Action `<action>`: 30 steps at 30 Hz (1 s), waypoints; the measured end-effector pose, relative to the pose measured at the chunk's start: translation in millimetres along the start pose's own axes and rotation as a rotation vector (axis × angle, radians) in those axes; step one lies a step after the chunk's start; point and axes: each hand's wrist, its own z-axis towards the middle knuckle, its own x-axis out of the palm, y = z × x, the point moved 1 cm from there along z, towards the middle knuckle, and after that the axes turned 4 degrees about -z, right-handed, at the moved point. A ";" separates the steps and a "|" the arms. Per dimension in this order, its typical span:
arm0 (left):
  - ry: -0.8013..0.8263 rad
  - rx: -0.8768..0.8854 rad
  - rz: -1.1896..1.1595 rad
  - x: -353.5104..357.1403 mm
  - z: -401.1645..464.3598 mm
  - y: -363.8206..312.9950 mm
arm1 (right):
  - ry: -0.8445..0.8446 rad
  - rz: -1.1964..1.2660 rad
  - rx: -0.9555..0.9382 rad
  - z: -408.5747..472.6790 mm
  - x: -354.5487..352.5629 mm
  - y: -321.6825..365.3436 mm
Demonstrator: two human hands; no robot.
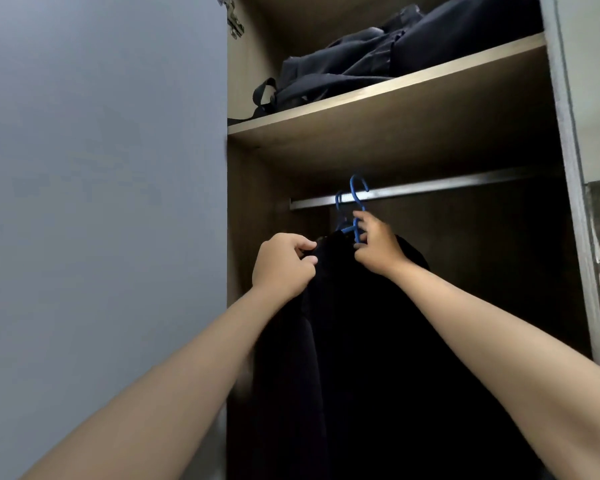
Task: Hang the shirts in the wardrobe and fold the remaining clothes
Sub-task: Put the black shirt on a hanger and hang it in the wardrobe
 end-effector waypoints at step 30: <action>0.115 -0.084 0.043 -4.9 -48.0 8.3 | 0.026 -0.140 0.095 -42.6 16.4 -7.8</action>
